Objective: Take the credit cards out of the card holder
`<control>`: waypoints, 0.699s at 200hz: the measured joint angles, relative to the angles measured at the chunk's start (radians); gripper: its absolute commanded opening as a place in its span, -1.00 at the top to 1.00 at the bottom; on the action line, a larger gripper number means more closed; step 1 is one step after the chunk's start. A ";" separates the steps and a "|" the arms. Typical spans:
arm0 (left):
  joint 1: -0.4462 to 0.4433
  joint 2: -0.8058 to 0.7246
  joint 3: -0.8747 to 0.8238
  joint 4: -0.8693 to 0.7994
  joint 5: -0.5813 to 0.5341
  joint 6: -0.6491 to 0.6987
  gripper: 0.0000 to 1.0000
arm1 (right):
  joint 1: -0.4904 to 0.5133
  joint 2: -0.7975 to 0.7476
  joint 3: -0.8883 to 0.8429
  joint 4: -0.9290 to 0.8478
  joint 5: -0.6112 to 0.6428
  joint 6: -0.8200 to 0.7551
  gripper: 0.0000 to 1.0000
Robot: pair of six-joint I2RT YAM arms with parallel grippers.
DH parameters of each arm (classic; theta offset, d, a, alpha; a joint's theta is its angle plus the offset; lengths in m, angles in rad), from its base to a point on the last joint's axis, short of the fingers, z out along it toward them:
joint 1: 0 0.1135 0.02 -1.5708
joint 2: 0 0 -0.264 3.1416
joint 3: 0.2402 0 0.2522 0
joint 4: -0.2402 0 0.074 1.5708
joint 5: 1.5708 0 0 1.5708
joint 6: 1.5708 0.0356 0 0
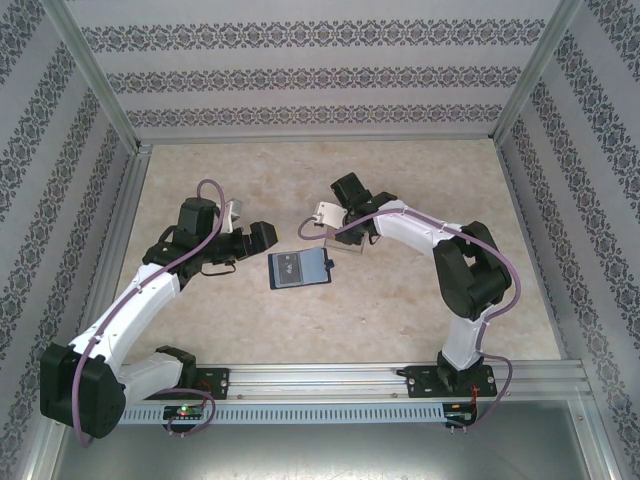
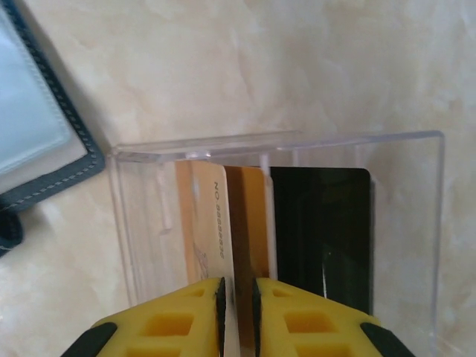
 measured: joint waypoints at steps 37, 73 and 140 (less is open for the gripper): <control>0.000 0.000 0.000 0.000 0.000 0.000 -0.99 | 0.000 0.000 -0.005 0.026 0.058 0.015 0.56; 0.000 0.000 0.000 0.000 0.000 0.000 -0.99 | -0.015 -0.002 -0.005 0.030 0.066 0.069 0.44; 0.000 0.021 -0.018 -0.003 -0.030 -0.011 -0.95 | -0.023 -0.178 -0.007 0.012 -0.003 0.409 0.50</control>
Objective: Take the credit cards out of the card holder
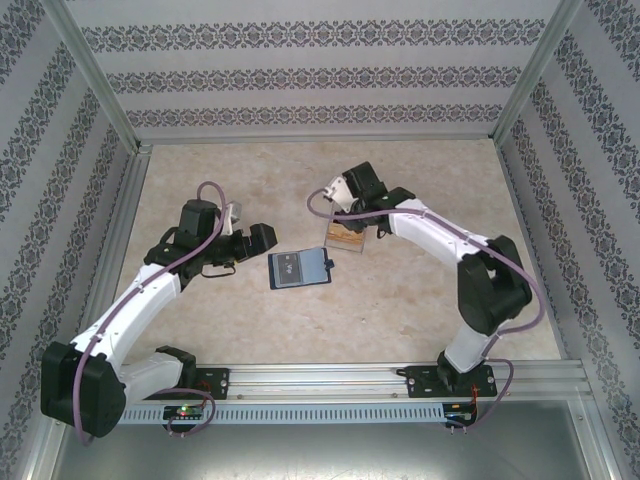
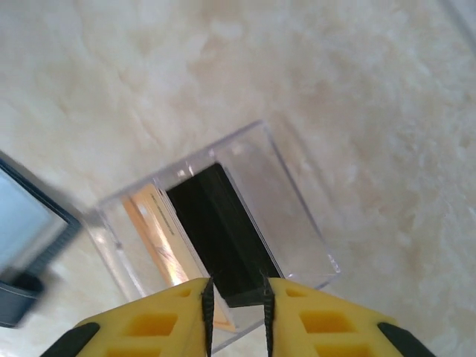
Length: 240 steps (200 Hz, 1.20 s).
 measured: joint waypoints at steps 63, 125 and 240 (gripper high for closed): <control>0.000 0.101 -0.075 0.016 -0.011 -0.076 -0.45 | 0.033 -0.071 -0.095 0.011 -0.189 0.479 0.53; -0.001 0.203 -0.098 0.118 0.010 -0.136 -0.26 | 0.168 0.096 -0.170 0.063 -0.233 0.711 0.57; -0.067 0.407 -0.054 0.214 0.054 -0.147 -0.10 | 0.187 0.171 -0.196 0.122 -0.202 0.801 0.64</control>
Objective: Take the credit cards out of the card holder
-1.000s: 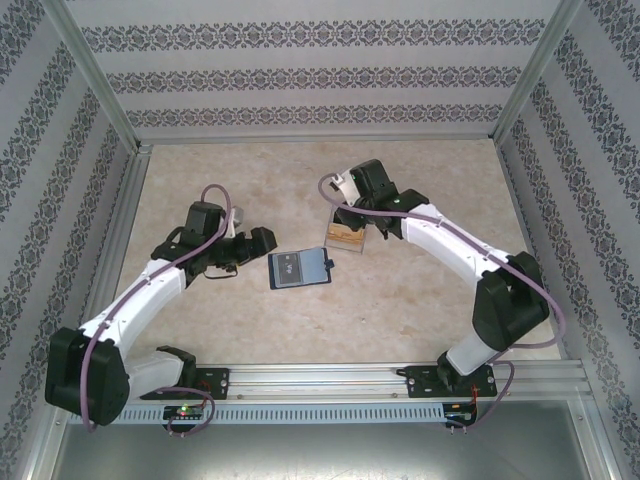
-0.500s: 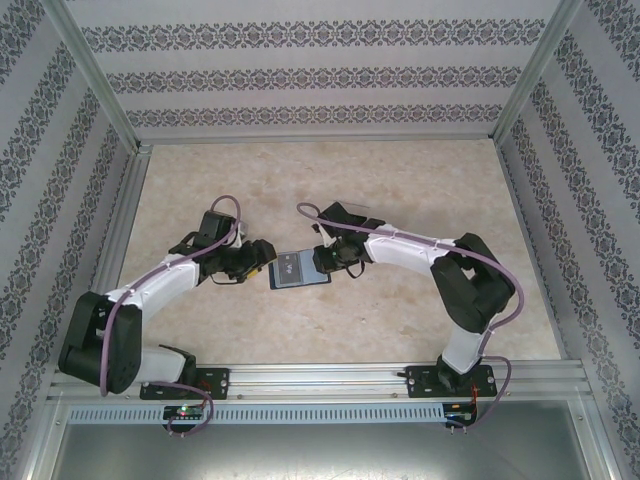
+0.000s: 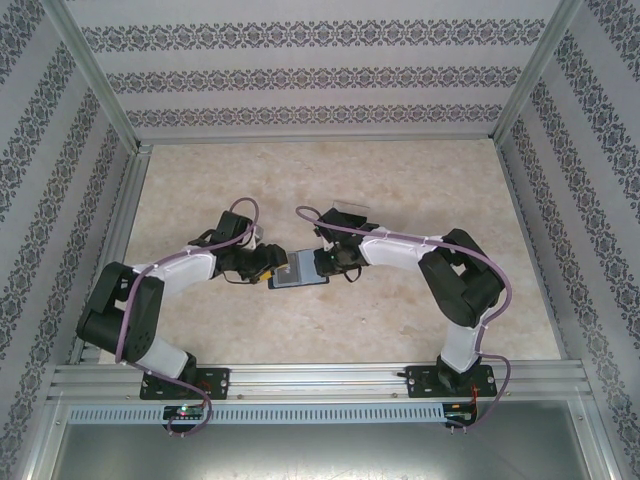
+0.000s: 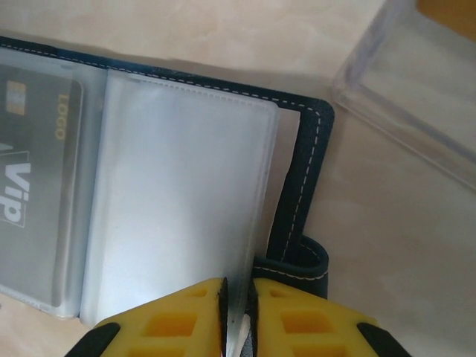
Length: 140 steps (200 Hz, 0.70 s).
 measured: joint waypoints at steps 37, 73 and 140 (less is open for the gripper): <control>-0.001 0.045 0.023 0.017 0.003 0.000 -0.07 | 0.014 0.003 -0.002 0.018 -0.001 0.018 0.64; -0.001 0.051 0.035 0.014 -0.032 0.010 -0.07 | 0.014 0.003 -0.002 0.019 -0.001 0.020 0.64; -0.001 0.051 0.036 -0.022 -0.090 0.024 -0.07 | 0.014 0.005 -0.002 0.019 -0.003 0.020 0.64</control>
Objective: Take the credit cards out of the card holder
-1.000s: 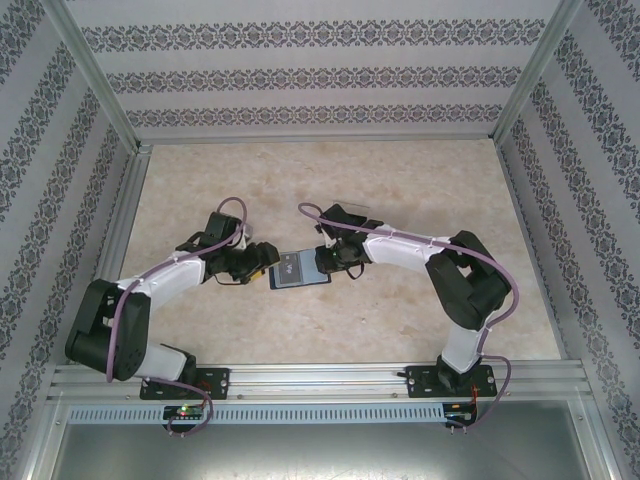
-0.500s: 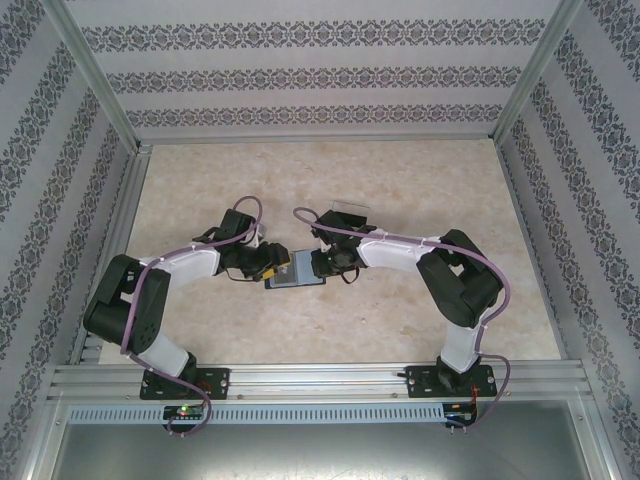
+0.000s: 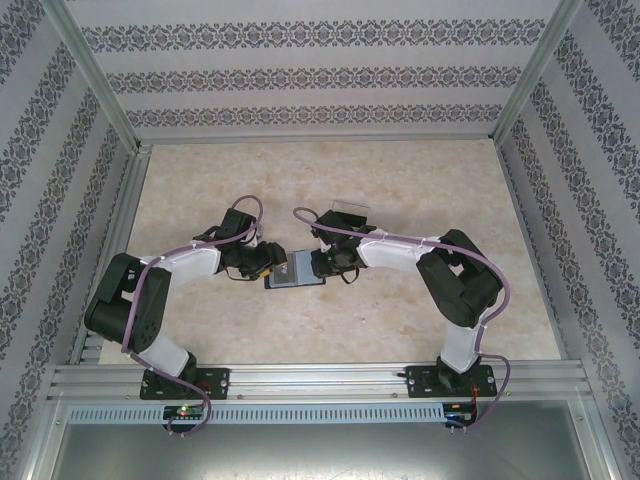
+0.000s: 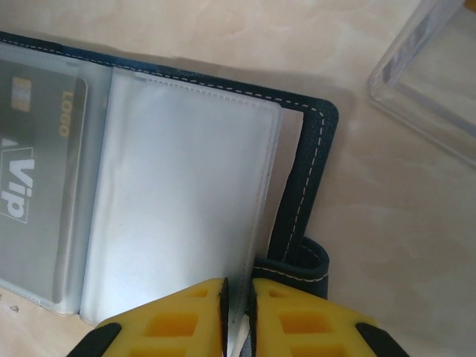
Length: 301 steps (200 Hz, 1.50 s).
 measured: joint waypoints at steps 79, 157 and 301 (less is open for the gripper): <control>-0.012 0.027 0.015 -0.014 -0.018 0.008 -0.05 | 0.000 0.003 0.002 0.000 -0.001 0.000 0.65; -0.016 0.047 0.032 0.006 0.032 0.006 -0.60 | 0.000 0.006 0.006 -0.004 -0.004 0.000 0.64; -0.046 -0.004 0.045 -0.008 0.062 0.042 -0.99 | 0.000 -0.003 0.001 0.000 0.005 0.019 0.52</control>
